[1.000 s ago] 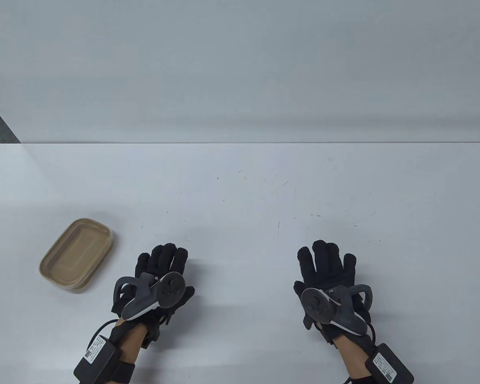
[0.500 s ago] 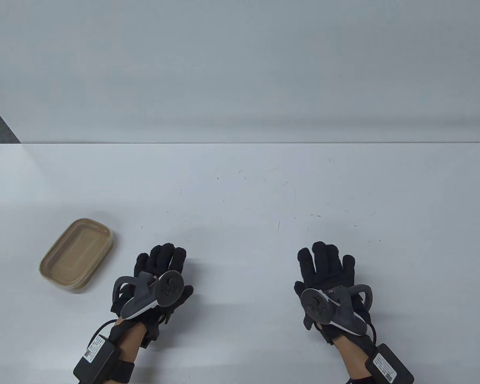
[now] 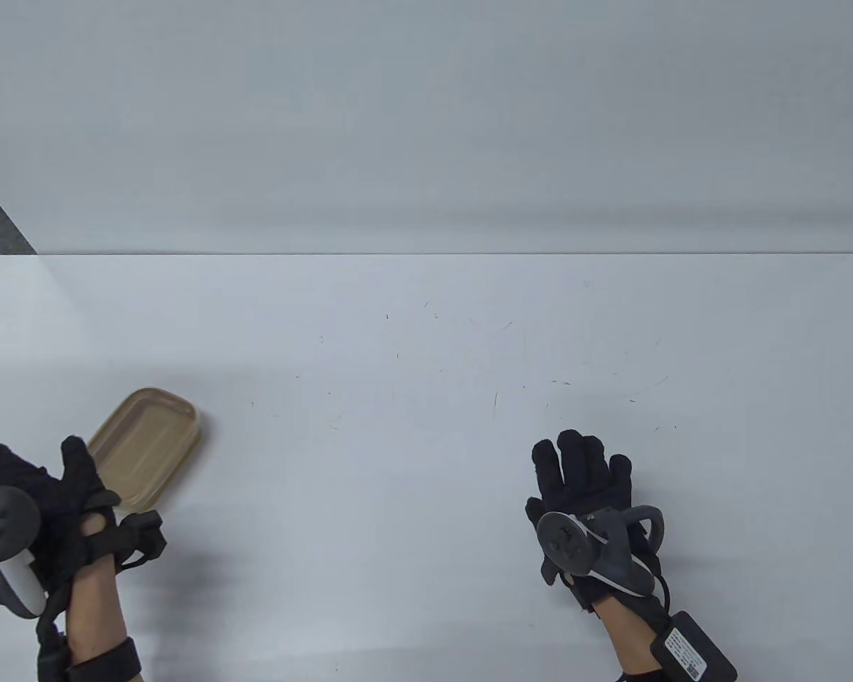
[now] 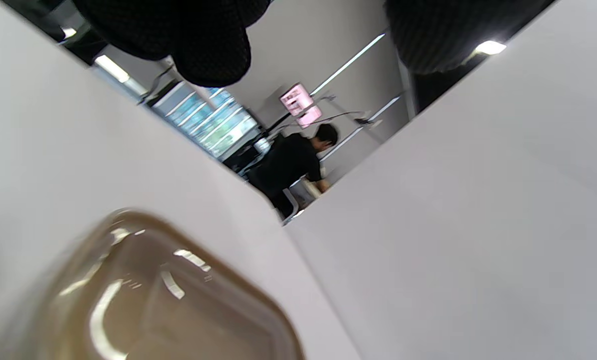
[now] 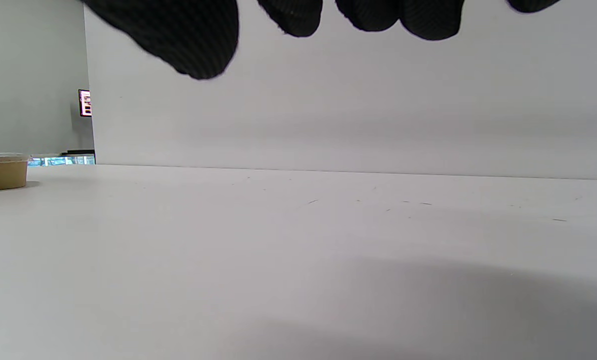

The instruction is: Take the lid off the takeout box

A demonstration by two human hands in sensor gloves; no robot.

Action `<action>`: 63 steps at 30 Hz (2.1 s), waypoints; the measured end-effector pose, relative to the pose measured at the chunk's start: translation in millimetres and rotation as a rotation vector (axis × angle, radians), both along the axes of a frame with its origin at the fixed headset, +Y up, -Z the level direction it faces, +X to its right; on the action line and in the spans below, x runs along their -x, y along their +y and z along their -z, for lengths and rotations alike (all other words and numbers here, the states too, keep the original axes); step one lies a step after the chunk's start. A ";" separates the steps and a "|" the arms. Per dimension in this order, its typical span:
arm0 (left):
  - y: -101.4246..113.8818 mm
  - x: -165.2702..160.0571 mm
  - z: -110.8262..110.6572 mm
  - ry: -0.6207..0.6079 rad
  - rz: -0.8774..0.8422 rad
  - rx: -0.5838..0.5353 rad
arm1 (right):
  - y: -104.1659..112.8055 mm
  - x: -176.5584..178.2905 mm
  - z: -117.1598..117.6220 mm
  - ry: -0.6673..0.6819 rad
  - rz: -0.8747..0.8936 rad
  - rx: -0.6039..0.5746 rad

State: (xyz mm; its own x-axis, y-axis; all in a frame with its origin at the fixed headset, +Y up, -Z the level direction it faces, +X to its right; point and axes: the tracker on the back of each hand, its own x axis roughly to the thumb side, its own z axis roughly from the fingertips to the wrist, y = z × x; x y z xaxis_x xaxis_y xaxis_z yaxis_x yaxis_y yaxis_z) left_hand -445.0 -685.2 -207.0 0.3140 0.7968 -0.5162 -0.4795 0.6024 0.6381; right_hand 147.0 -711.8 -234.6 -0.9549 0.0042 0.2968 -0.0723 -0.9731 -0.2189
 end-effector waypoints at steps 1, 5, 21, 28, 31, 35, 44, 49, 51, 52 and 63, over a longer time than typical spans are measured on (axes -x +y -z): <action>-8.8 5.1 1.1 0.005 -0.056 0.015 | -0.5 0.0 0.1 0.000 -0.004 0.003; -56.1 22.9 8.7 0.013 -0.265 0.147 | -0.8 -0.5 -0.1 -0.005 -0.007 0.006; -87.3 28.5 19.4 -0.024 -0.302 0.249 | -1.0 -3.6 1.0 -0.019 0.014 0.024; -85.5 28.6 19.7 -0.024 -0.325 0.183 | -0.5 -4.5 1.2 -0.024 0.018 0.029; -72.0 15.1 27.6 -0.137 -0.398 0.043 | 0.1 -5.8 1.8 -0.028 0.028 0.028; -44.5 -26.2 39.4 -0.335 -0.451 -0.103 | 1.1 -6.7 2.0 -0.029 0.038 0.027; -35.8 -172.2 54.5 -0.774 -0.401 -0.033 | 1.8 -8.5 2.6 -0.031 0.063 0.023; -66.2 -217.8 55.0 -0.857 -0.339 0.117 | 1.6 -10.0 3.0 -0.033 0.076 0.030; -78.9 -236.1 54.1 -0.905 -0.281 0.156 | 1.7 -10.1 3.1 -0.034 0.077 0.033; -81.7 -240.7 54.2 -0.921 -0.269 0.169 | 1.5 -10.1 3.1 -0.033 0.077 0.034; -101.0 -269.5 49.5 -1.037 -0.244 0.263 | 0.4 -8.6 3.2 -0.030 0.056 0.048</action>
